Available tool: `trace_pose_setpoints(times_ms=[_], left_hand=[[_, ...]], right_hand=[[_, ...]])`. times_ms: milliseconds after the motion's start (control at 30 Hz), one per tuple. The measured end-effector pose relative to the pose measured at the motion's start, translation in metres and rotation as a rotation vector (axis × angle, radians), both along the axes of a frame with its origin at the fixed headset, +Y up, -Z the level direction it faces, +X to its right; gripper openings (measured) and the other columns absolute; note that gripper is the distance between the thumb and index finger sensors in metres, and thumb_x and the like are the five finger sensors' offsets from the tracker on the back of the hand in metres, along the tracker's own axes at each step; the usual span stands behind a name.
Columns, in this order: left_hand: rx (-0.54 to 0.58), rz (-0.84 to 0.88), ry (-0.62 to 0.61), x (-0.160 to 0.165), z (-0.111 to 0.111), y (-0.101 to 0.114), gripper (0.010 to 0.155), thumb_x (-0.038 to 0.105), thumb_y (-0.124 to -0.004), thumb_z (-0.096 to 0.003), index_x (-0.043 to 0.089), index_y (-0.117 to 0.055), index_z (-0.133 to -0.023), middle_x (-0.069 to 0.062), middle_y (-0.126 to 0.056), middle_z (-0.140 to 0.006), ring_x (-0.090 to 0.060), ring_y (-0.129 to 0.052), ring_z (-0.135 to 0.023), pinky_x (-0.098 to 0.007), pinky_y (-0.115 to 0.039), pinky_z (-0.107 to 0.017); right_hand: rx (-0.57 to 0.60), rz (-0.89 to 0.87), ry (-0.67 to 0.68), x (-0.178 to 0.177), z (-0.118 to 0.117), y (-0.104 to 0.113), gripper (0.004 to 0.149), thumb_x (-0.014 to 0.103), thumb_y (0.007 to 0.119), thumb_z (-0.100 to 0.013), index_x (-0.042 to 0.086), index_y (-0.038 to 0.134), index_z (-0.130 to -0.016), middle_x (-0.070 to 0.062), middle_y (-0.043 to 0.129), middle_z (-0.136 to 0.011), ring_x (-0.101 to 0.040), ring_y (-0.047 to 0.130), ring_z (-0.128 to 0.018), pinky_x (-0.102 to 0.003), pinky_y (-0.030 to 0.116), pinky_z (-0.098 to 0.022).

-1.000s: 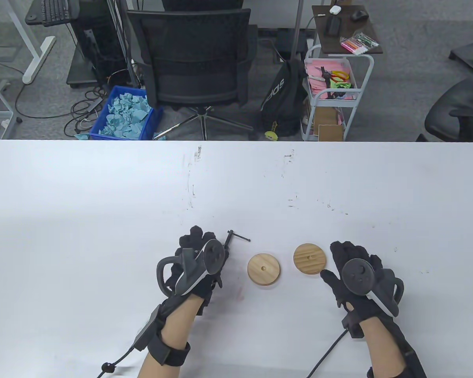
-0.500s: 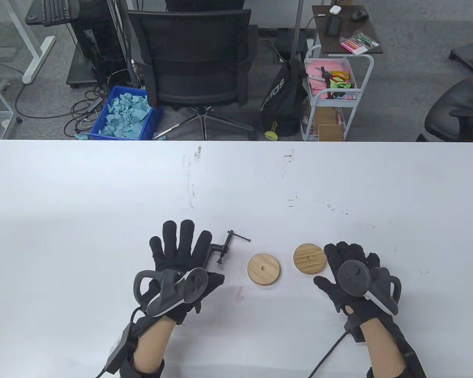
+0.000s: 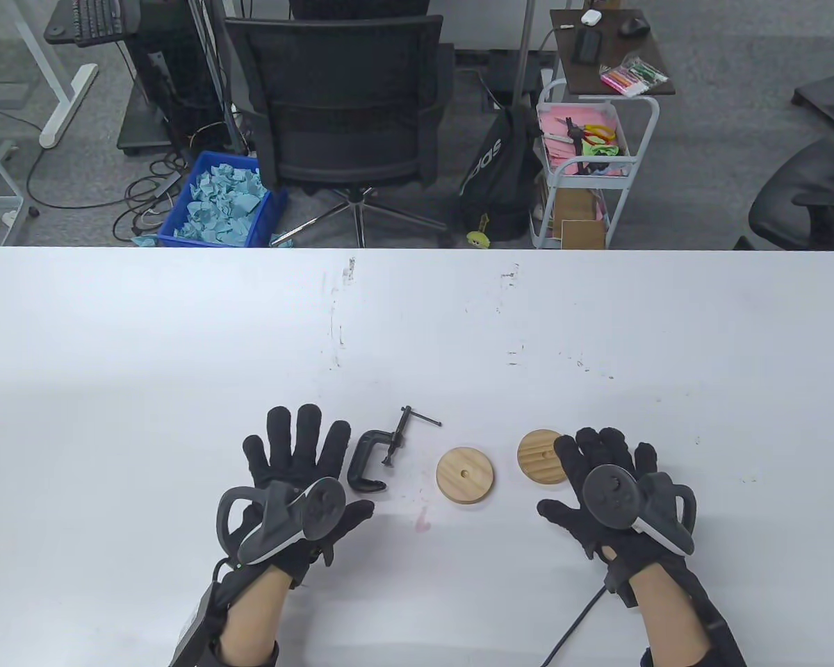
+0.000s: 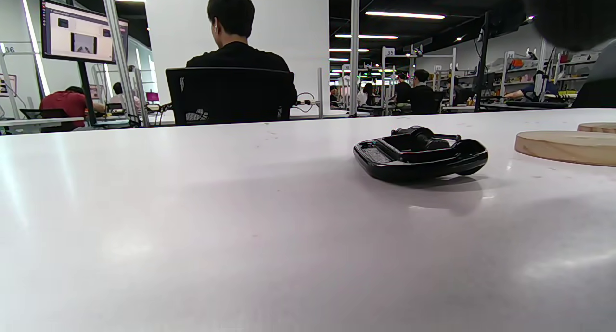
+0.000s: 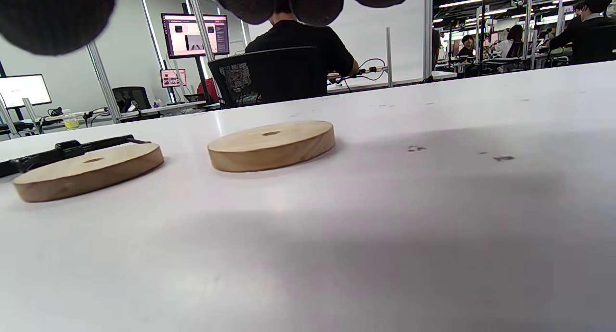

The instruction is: Unscrew the clamp open

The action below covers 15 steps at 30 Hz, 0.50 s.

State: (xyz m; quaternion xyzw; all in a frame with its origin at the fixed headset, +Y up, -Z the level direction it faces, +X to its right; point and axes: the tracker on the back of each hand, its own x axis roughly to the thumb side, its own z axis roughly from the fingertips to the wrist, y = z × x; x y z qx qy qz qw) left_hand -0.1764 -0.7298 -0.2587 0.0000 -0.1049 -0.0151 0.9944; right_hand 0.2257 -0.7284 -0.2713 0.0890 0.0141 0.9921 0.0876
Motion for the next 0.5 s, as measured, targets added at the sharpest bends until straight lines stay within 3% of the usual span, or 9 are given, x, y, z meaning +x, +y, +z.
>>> trace_pose_setpoints(times_ms=[500], left_hand=[[-0.039,-0.02,0.003,0.0017,-0.0006,-0.0036,0.112,0.085,-0.069,-0.0337,0.028,-0.011,-0.11,-0.014,-0.002,-0.117,-0.054,-0.008,-0.108,-0.075,-0.026,-0.072]], right_hand=[[-0.007,-0.004,-0.019,0.0037,-0.0008,0.0,0.088,0.072,0.069,-0.034,0.033,0.04,-0.107,-0.002,0.036,-0.111,-0.043,0.035,-0.108,-0.072,0.022,-0.07]])
